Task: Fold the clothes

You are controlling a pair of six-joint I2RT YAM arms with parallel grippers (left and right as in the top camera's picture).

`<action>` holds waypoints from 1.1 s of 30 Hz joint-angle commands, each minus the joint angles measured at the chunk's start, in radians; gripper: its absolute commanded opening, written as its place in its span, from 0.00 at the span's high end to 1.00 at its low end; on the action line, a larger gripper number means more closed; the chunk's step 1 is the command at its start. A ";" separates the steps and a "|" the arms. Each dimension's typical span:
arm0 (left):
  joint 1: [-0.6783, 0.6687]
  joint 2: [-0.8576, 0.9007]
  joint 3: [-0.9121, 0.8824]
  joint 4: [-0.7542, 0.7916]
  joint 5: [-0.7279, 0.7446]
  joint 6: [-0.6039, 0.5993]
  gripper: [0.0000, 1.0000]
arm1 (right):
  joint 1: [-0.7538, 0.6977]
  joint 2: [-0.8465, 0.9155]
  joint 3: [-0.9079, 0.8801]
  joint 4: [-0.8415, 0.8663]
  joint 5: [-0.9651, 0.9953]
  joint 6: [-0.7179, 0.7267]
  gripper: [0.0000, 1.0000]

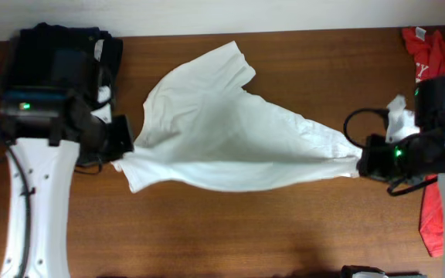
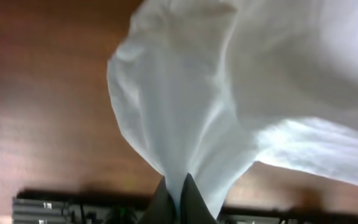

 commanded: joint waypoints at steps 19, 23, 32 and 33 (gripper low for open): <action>-0.058 -0.328 -0.223 0.011 0.042 -0.049 0.99 | -0.001 -0.531 -0.338 -0.009 -0.010 0.169 0.96; -0.058 -0.344 -0.272 0.005 0.043 -0.048 0.99 | -0.001 -0.504 -0.425 -0.009 0.013 0.172 0.96; -0.058 -0.344 -0.530 0.188 0.026 -0.048 0.99 | -0.001 -0.472 -0.426 -0.009 0.189 0.270 0.96; -0.058 -0.342 -0.560 0.232 -0.001 -0.049 0.99 | -0.001 -0.471 -0.426 -0.009 0.239 0.311 0.96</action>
